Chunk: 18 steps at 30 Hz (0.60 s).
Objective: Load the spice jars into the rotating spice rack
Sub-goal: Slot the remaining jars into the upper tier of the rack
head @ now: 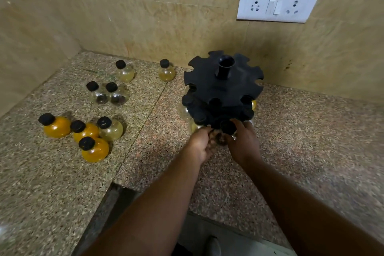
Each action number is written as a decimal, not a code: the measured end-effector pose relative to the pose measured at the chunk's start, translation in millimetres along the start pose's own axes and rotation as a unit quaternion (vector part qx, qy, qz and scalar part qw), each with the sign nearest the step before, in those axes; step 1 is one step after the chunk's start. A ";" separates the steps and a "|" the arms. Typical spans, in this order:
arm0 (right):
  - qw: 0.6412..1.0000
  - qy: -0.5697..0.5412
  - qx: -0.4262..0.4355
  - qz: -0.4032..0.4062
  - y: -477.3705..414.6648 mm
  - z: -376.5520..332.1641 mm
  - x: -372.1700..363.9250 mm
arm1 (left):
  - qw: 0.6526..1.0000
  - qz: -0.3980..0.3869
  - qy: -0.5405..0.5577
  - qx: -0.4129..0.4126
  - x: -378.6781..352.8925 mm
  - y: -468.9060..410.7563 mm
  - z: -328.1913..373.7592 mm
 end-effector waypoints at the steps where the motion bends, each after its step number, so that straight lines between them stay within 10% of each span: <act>1: 1.000 0.007 0.004 -0.005 -2.1 -1.7 0.0 | 1.000 -0.001 -0.014 0.005 0.4 -2.9 -1.3; 18: 0.999 0.028 -0.026 -0.005 -20.2 -8.9 -6.7 | 0.992 0.012 -0.118 -0.051 13.8 -12.2 -2.0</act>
Point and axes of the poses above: each hand's wrist, its own y-axis away from the middle knuckle, its own x-axis out of the back of the hand, z = x × y, the point moved 4 cm from there along -y, towards the middle knuckle, and after that the axes turned 1 degree about -z, right-handed, at the moved point
